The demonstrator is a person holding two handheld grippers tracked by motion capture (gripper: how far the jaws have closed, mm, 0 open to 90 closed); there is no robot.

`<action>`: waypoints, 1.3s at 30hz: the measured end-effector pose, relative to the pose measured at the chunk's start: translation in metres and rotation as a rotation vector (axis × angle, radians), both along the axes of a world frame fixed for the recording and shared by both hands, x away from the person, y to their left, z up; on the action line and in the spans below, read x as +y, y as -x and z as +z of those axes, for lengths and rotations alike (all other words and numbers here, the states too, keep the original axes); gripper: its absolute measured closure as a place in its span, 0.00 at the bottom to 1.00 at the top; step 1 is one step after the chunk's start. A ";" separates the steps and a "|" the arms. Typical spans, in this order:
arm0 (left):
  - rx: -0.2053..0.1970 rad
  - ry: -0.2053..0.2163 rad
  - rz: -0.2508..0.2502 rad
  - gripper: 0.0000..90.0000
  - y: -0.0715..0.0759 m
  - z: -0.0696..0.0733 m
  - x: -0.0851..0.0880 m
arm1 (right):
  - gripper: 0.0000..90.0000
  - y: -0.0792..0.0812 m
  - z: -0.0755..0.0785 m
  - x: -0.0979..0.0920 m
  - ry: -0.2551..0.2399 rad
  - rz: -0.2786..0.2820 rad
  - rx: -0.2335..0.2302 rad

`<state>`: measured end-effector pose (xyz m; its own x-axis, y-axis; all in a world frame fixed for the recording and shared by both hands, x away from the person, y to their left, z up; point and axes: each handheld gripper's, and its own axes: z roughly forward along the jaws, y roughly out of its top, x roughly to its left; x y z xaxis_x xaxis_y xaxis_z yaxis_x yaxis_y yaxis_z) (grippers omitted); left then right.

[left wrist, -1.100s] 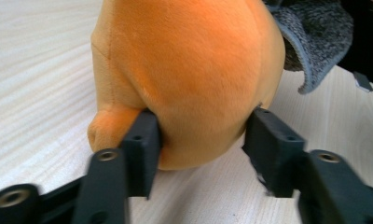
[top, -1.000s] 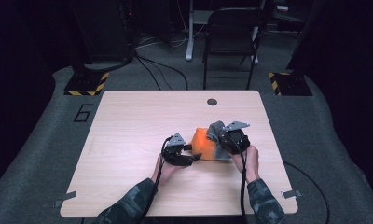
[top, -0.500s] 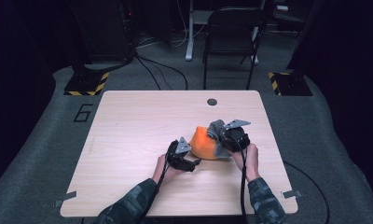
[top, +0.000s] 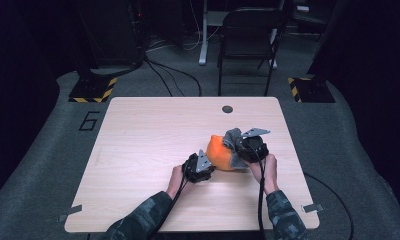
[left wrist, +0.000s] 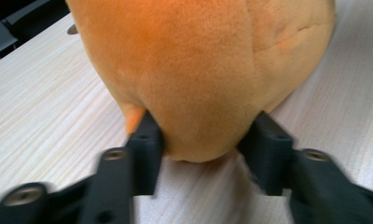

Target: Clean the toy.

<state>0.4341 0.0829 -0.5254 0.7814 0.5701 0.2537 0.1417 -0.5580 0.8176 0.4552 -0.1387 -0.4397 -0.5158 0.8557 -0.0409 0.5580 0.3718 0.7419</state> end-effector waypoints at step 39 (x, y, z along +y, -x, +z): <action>0.175 0.207 -0.024 0.86 -0.001 0.036 0.019 | 0.83 -0.015 -0.031 -0.092 -0.025 -0.270 0.148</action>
